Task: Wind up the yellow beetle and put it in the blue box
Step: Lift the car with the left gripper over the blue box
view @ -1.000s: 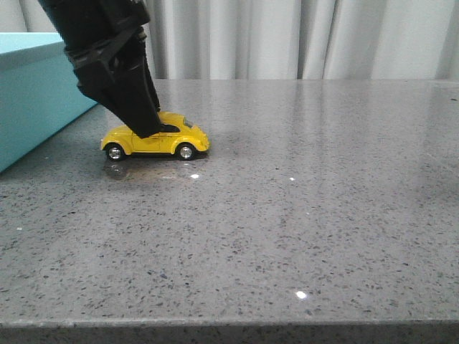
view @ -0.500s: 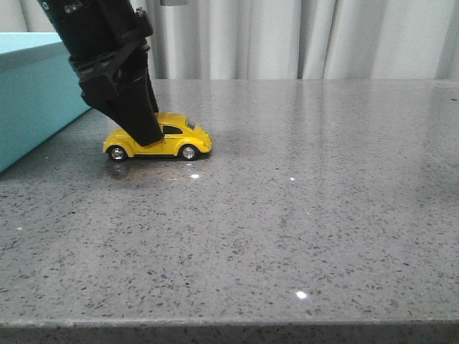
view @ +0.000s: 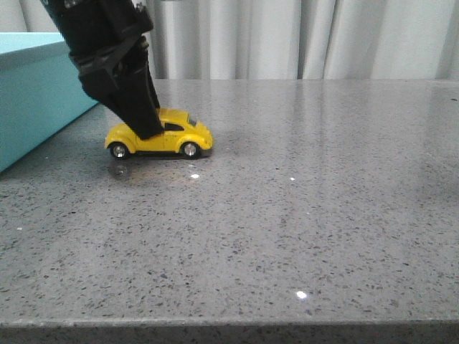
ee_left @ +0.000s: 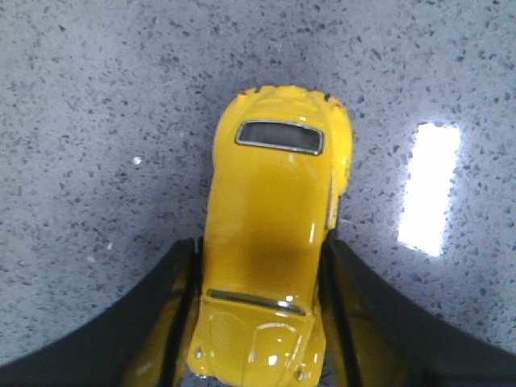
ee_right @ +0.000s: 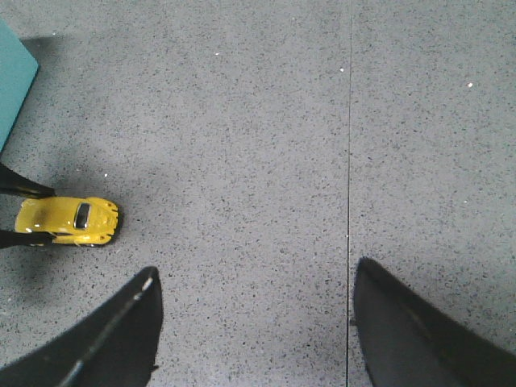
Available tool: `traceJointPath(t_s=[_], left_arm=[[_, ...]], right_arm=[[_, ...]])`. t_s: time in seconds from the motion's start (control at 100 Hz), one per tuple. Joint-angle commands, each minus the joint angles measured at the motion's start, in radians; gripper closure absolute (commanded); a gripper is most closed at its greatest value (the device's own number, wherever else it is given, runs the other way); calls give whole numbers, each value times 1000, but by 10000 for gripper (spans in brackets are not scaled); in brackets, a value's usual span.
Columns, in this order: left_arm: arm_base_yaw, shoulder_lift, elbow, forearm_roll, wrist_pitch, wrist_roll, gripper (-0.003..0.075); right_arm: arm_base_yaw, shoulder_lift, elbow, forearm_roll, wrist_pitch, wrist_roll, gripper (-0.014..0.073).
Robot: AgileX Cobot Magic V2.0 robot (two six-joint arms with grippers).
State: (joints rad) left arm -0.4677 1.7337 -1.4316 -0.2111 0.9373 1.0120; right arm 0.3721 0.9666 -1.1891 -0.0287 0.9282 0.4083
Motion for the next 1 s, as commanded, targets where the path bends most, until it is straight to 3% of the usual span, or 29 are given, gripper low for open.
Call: traceJointPath(t_s=[0.0, 0.22, 0.52, 0.76, 0.99], left_arm=[[-10, -83, -60, -23, -32, -50, 609], [66, -182, -145, -21, -36, -343, 609], [294, -334, -153, -19, -29, -665, 608], [446, -352, -91, -19, -2, -738, 608], [539, -352, 68, -19, -103, -738, 608]], right_arm=[[1, -15, -26, -12, -56, -13, 85], [1, -15, -26, -12, -56, -13, 85], [1, -15, -26, -12, -56, -13, 85], [1, -15, -26, -11, -62, -13, 85], [1, -15, -26, -9, -60, -13, 85]])
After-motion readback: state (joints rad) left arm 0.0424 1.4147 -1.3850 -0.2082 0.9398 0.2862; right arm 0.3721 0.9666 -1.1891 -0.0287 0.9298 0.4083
